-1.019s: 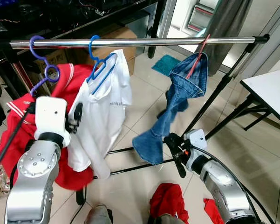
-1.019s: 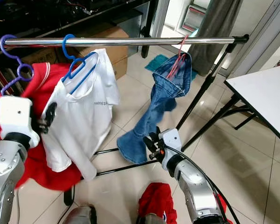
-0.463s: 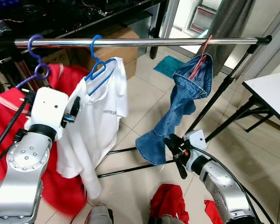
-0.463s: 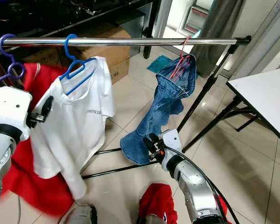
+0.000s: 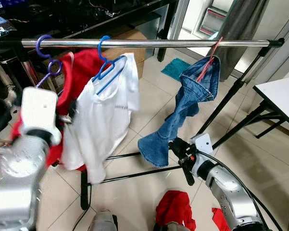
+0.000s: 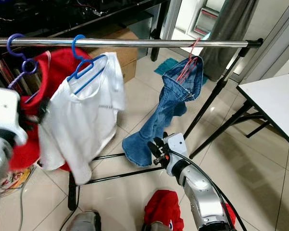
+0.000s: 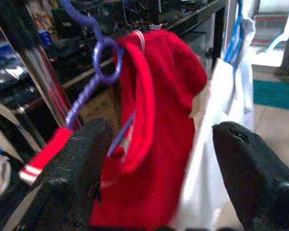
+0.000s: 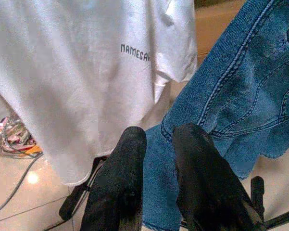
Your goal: Hang hanger
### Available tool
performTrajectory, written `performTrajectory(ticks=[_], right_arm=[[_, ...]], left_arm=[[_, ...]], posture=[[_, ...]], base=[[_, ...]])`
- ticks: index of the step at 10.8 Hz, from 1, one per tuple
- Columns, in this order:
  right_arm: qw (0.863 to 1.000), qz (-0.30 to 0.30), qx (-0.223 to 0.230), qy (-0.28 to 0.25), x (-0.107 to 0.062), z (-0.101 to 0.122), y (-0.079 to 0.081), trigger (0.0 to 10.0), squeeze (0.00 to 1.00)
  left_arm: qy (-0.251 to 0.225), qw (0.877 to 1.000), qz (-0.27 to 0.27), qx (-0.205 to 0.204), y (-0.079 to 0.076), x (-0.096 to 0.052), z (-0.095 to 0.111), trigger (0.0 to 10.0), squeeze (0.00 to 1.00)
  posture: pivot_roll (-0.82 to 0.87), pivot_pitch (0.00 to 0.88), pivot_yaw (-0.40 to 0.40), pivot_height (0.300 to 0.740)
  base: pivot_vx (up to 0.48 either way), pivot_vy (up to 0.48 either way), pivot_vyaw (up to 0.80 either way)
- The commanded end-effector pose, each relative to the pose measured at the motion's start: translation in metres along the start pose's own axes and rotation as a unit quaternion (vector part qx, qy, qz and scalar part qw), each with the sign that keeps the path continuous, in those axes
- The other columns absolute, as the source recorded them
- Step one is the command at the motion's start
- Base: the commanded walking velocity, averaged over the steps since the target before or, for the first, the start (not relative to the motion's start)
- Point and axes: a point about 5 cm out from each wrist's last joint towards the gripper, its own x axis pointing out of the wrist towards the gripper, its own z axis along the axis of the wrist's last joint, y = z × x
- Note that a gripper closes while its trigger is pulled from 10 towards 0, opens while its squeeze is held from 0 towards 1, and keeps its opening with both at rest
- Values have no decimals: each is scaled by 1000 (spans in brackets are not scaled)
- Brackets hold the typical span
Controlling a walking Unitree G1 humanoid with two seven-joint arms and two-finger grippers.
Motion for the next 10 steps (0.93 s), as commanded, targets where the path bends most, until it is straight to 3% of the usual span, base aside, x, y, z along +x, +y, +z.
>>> performTrajectory(ticks=[1,3,5,7,9,10], right_arm=[[1000,-7,-1,4,-3,-4,-2,10000,0],[1000,-23,-6,-8,-3,-1,-5,10000,0],[999,-31,-7,-11,-3,2,-8,10000,0],[999,-41,-5,-17,-2,3,-12,10000,0],[997,-71,-1,-3,-5,-10,-25,10000,0],[996,-88,-12,28,-10,-27,-33,10000,0]], left_arm=[[-23,999,-14,-21,-13,-4,-3,10000,0],[-38,996,-55,-56,-43,-20,-18,10000,0],[-29,994,-69,-80,-56,-31,-35,10000,0],[33,993,-67,-95,-67,-43,-80,10000,0],[95,988,-78,-95,-77,-48,-120,10000,0],[124,985,-86,-88,-84,-46,-144,10000,0]], posture=[[306,91,-94,740],[303,90,-91,740],[293,88,-91,740],[287,85,-94,740],[282,79,-97,740],[276,74,-94,740]], base=[[0,0,0],[0,0,0],[0,0,0],[0,0,0],[0,0,0],[0,0,0]])
